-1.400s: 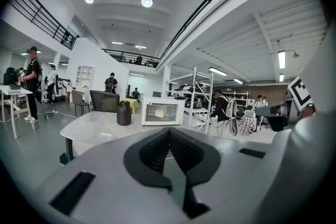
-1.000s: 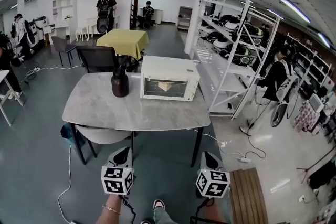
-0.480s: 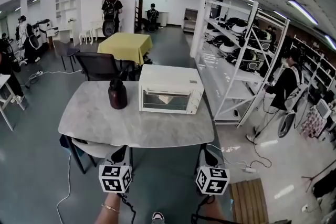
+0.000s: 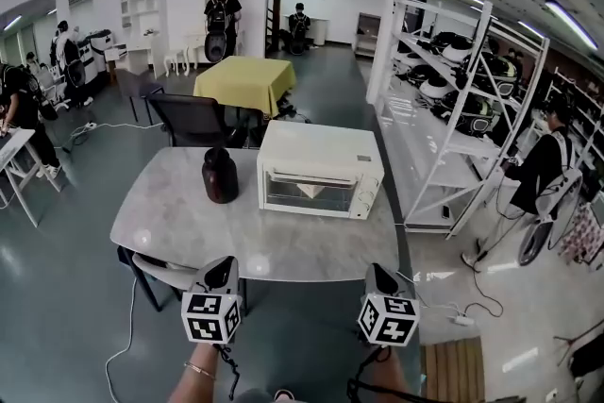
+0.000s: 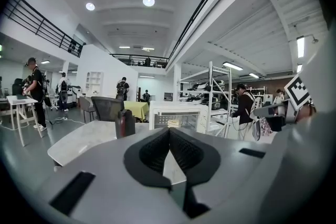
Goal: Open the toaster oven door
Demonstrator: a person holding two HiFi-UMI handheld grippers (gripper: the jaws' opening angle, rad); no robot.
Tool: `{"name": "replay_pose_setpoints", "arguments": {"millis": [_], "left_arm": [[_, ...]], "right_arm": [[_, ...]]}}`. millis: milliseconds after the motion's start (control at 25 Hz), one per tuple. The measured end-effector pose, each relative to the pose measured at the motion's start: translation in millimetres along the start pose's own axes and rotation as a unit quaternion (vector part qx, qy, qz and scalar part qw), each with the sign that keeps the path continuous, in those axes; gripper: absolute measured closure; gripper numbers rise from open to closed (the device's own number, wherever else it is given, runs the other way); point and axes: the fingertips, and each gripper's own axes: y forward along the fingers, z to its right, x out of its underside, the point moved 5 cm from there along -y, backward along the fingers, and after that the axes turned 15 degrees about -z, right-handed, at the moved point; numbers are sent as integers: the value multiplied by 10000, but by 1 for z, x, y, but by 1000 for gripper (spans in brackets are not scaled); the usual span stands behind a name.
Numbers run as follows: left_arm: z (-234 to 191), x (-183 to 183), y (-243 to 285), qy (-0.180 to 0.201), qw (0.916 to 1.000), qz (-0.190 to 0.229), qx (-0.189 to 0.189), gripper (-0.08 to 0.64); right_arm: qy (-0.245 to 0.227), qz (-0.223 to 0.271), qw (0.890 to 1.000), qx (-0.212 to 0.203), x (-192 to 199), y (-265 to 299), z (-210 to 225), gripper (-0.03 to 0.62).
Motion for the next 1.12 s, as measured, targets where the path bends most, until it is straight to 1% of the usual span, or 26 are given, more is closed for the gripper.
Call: {"name": "replay_pose_setpoints", "arguments": {"millis": [320, 480, 680, 1120], "left_arm": [[-10, -1, 27, -30, 9997, -206, -128, 555], [-12, -12, 56, -72, 9998, -207, -25, 555], [-18, -36, 95, -70, 9997, -185, 145, 555], [-69, -94, 183, -19, 9989, -82, 459, 555]], "right_arm": [[171, -276, 9994, -90, 8, 34, 10, 587], [226, -422, 9989, -13, 6, 54, 18, 588], [239, -436, 9987, 116, -19, 80, 24, 588], [244, -230, 9984, 446, -92, 156, 11, 588]]}}
